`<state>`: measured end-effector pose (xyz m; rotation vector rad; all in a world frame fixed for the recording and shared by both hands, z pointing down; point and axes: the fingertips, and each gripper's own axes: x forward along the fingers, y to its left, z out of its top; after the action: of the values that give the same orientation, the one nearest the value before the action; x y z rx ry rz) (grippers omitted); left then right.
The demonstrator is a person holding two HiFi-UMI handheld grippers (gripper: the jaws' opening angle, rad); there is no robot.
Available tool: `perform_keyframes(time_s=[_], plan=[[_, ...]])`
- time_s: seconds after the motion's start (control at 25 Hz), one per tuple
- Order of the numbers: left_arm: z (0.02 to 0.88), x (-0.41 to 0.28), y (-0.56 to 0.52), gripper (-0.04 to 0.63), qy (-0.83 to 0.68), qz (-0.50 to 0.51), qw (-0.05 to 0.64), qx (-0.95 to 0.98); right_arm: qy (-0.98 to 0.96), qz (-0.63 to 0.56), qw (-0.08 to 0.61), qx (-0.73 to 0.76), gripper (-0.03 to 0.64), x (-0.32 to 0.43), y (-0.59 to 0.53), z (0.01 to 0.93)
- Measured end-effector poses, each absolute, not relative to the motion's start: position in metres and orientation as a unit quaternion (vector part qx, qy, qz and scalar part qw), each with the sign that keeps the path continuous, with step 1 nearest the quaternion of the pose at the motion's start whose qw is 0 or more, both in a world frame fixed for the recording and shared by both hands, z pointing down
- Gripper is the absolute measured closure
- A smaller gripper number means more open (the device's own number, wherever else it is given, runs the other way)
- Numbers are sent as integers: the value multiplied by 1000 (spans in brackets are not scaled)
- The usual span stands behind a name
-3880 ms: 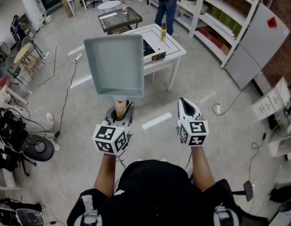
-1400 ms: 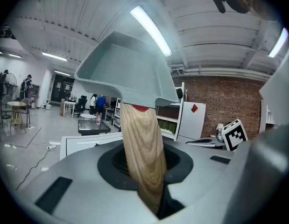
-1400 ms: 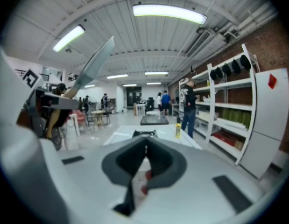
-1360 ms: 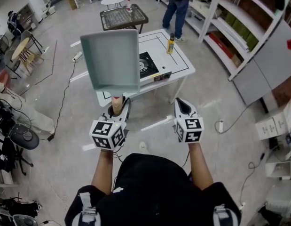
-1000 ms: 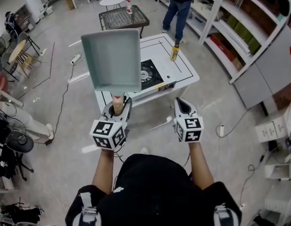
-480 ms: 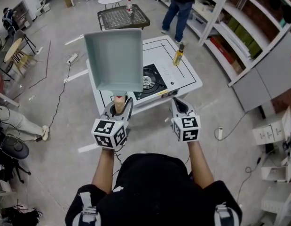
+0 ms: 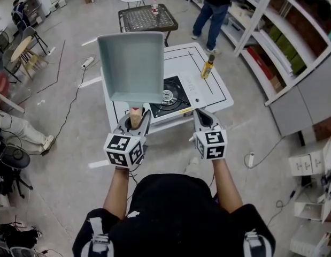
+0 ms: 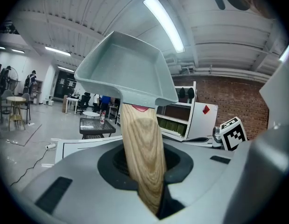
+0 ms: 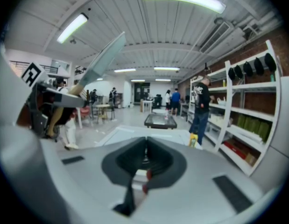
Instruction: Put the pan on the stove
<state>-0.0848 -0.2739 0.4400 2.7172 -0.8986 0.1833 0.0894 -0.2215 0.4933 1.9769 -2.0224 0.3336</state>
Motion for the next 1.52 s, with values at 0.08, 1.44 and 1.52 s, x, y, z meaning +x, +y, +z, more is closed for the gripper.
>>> perform_keyframes(time_s=[0.08,1.44,1.52], plan=[[442,-74,-278,499,-321,69,136,935,-711,115,145,679,581,99,-228,496],[501,50,-269,497,-460,151,207,850,-818,108,180,536,581,206,-297,519],[508,53,-269,497,-462,157,212,847,-820,107,181,533,581,207,-300,520]])
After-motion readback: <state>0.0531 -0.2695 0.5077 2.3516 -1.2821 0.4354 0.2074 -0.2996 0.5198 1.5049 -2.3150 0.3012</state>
